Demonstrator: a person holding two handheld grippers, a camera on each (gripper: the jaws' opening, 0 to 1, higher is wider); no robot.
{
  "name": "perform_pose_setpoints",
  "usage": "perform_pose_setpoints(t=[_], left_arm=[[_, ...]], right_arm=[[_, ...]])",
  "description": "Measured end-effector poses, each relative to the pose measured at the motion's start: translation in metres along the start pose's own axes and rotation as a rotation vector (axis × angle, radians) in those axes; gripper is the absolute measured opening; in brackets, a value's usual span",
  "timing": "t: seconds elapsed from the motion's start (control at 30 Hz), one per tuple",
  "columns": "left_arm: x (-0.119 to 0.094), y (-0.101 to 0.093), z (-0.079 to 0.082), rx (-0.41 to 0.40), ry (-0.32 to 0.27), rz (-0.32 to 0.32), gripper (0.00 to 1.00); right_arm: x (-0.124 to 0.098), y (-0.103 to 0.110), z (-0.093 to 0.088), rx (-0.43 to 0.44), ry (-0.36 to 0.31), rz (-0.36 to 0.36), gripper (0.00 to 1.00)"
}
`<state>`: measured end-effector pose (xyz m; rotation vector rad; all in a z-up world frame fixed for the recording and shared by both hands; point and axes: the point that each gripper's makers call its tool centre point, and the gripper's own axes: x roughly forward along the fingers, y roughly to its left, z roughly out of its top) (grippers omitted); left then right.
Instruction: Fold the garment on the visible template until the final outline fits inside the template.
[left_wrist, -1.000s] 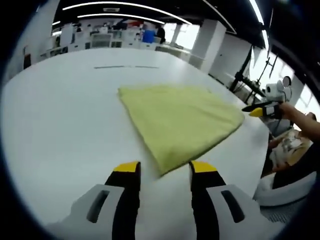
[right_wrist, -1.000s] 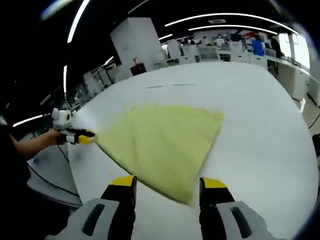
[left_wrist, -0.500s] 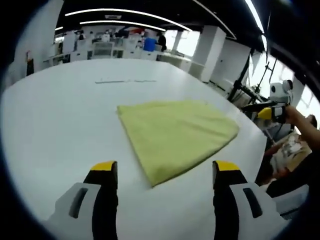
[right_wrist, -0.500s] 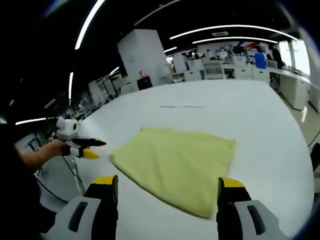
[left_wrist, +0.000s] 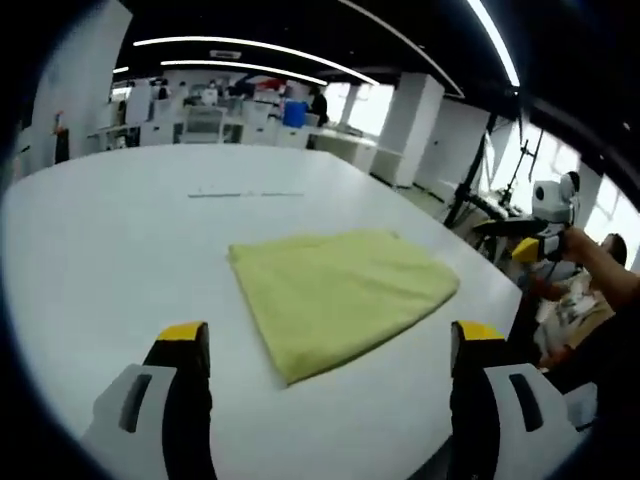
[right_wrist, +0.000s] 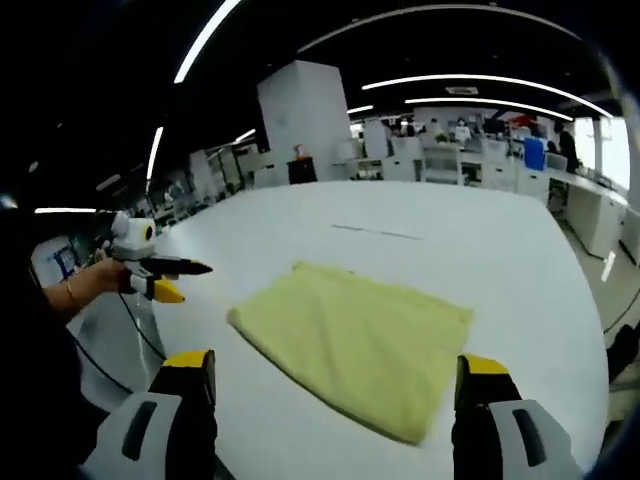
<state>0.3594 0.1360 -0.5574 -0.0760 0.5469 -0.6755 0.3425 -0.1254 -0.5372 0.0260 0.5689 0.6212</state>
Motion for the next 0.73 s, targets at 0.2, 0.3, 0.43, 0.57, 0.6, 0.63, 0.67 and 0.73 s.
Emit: perform_pose_setpoints(t=[0.2,0.3,0.43,0.57,0.6,0.63,0.67,0.73], left_arm=[[-0.007,-0.004,0.001,0.026,-0.004,0.001,0.99],[-0.008,-0.003,0.000,0.025,0.003,0.006,0.99],[-0.008,-0.002,-0.001,0.019,-0.003,0.017,0.99],[-0.006,-0.008,-0.005,0.007,0.001,0.005,0.99],[-0.005,-0.010,-0.006,0.010,0.006,0.003,0.99],[-0.005,-0.011,-0.007,0.013,0.010,0.002,0.99],[-0.005,-0.012,-0.008,0.016,0.012,-0.001,0.99],[-0.004,-0.014,-0.009,0.017,0.018,-0.009,0.99]], right_arm=[[-0.004,0.001,-0.003,0.009,-0.003,-0.003,0.99],[-0.006,-0.001,-0.003,0.005,-0.007,-0.013,0.99],[-0.008,-0.003,-0.004,0.014,-0.012,-0.019,0.99],[-0.009,-0.004,-0.007,0.013,-0.005,-0.027,0.99],[-0.009,-0.005,-0.007,0.012,-0.002,-0.028,0.99],[-0.010,-0.005,-0.007,0.012,-0.001,-0.033,0.99],[-0.010,-0.005,-0.007,0.011,-0.001,-0.035,0.98],[-0.010,-0.006,-0.007,0.010,-0.002,-0.036,0.98]])
